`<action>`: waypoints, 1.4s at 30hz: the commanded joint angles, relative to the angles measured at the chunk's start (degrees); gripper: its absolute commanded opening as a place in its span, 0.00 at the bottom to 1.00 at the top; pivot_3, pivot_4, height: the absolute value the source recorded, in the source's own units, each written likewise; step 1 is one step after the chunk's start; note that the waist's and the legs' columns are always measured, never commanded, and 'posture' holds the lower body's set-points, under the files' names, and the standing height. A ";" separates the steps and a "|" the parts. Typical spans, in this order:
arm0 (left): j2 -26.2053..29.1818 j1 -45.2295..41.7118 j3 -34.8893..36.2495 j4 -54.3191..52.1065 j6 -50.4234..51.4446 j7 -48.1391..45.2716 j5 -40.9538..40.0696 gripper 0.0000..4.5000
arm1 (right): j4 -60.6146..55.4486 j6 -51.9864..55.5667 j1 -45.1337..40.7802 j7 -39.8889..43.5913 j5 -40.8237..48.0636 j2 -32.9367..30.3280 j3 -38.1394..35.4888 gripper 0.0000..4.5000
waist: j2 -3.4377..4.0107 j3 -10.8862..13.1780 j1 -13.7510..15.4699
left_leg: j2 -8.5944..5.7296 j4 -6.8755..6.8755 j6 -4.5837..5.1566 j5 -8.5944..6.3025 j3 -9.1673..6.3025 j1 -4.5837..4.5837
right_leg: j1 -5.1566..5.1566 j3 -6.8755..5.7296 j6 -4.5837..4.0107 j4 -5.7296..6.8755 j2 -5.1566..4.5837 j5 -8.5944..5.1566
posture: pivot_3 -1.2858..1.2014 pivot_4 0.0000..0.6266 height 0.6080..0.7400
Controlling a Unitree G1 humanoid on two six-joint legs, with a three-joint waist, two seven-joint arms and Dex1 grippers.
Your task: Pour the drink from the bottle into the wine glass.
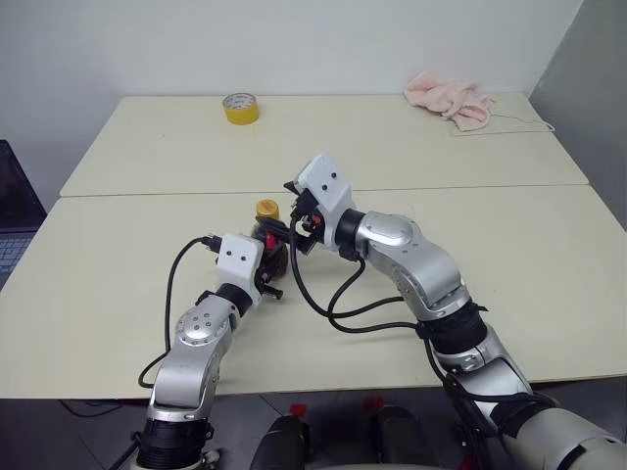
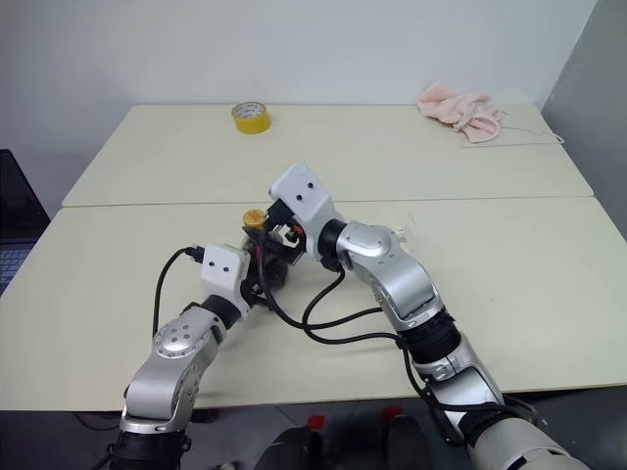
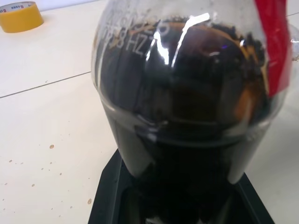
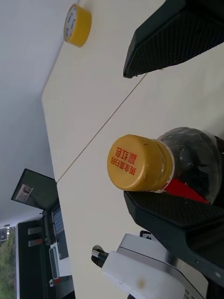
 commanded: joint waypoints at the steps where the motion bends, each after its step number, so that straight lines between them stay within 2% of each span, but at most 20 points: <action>1: -0.11 -0.88 0.15 -1.97 -1.99 0.11 -0.07 0.20 | -2.02 -0.82 -0.74 -0.79 0.34 -0.05 -2.87 0.90 | 0.00 0.00 0.00 | 0.00 0.00 0.00 0.00 0.00 0.00 | 0.00 0.00 0.00 0.00 0.00 0.00 | 0.52 0.24 1.00; 21: 0.23 -1.13 0.31 -1.68 -2.04 -0.09 -0.14 0.20 | -8.12 4.02 2.56 1.08 4.65 -4.90 -5.62 0.90 | 0.00 0.00 0.04 | -0.01 0.01 0.00 0.00 0.00 -0.01 | 0.01 0.00 0.00 0.00 0.00 0.00 | 0.52 0.24 1.00; 26: 0.20 -1.11 0.28 -1.82 -1.93 -0.08 -0.12 0.20 | -10.41 6.18 3.14 4.34 6.51 -8.29 -5.26 0.90 | 0.00 0.00 0.03 | 0.01 -0.01 0.00 0.00 0.00 -0.01 | 0.01 0.00 0.00 -0.01 0.00 0.00 | 0.52 0.24 1.00; 29: 0.19 -1.12 0.28 -1.77 -1.92 -0.10 -0.14 0.20 | -12.00 10.49 2.61 5.61 12.23 -6.84 -8.18 0.90 | 0.00 0.00 0.05 | 0.01 -0.02 0.00 0.00 0.00 -0.01 | 0.01 0.00 0.00 -0.01 0.01 0.00 | 0.52 0.24 1.00; 32: 0.22 -1.13 0.30 -1.76 -1.93 -0.16 -0.16 0.20 | -11.34 11.92 1.17 4.02 13.60 -4.94 -9.35 0.90 | 0.00 0.00 0.06 | 0.01 -0.01 0.00 0.00 0.00 -0.01 | 0.02 0.00 0.00 -0.02 0.00 0.00 | 0.52 0.24 1.00; 42: 0.26 -1.17 0.26 -1.60 -2.14 -0.16 -0.03 0.20 | -5.18 7.79 -1.62 2.17 10.10 0.21 -4.63 0.90 | 0.00 0.00 0.01 | 0.00 0.00 0.00 0.00 -0.01 0.00 | 0.00 0.00 0.00 0.00 0.00 0.00 | 0.52 0.24 1.00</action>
